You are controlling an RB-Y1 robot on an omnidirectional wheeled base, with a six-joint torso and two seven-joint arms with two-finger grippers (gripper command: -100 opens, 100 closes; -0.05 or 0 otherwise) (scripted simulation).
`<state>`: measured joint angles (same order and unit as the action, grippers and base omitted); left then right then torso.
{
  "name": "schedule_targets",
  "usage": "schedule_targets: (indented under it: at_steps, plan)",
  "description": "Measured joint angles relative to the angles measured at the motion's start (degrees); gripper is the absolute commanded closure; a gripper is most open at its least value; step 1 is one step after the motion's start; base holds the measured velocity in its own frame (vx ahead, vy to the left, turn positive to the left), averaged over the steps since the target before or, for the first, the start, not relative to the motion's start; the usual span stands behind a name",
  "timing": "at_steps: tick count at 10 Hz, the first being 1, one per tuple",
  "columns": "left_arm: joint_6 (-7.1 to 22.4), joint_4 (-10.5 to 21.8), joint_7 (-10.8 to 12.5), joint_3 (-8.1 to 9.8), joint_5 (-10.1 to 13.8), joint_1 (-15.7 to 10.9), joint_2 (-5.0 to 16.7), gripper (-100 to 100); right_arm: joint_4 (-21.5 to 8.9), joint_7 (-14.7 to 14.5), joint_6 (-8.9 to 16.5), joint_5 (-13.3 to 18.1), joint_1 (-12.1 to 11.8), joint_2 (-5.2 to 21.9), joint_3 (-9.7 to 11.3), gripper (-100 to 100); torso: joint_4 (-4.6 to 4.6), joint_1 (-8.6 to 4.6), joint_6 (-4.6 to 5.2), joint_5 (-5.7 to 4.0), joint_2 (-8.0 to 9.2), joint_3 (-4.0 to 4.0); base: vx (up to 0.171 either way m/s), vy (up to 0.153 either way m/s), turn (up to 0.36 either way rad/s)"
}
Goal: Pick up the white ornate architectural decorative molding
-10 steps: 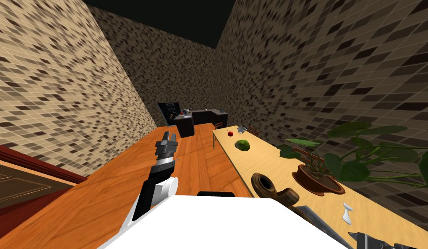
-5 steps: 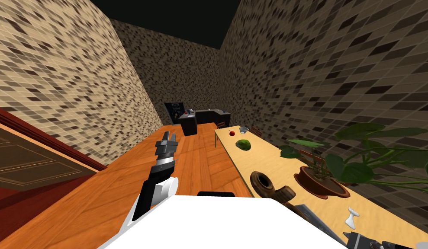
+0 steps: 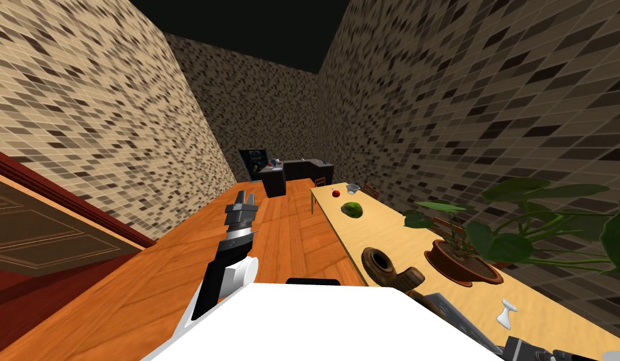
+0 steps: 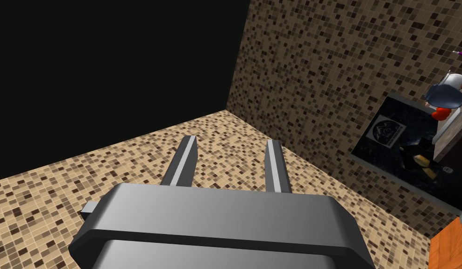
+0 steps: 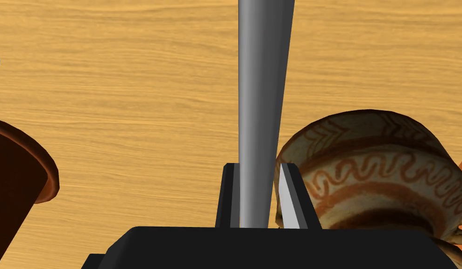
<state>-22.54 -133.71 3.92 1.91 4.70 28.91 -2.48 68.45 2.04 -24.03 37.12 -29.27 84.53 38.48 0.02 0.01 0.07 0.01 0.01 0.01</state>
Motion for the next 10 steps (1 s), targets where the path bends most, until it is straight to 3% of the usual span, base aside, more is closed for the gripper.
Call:
schedule_targets:
  at_steps: [1, 2, 10]
  plan:
    - [0.00, 0.00, 0.00, 0.00, 0.00, 0.00, 0.00, 0, 0.00, 0.00, -0.01, 0.00, 0.00, -0.01, 0.01, 0, 0.00, 0.02, 0.00, 0.01, 0.00, 0.00, 0.000, 0.000, 0.000]
    - [0.00, 0.00, 0.00, 0.00, 0.00, 0.00, 0.00, 0, 0.00, 0.00, -0.01, 0.00, 0.00, -0.01, 0.00, 100, 0.00, 0.02, 0.00, 0.01, 0.00, 0.00, 0.066, 0.017, -0.169]
    - [0.00, 0.00, 0.00, 0.00, 0.00, 0.01, 0.00, 0, -8.83, -9.03, -9.78, 0.21, -0.87, -1.71, -6.28, 100, -0.04, 0.31, 0.03, 0.23, -0.24, -0.13, 0.079, 0.045, -0.120]
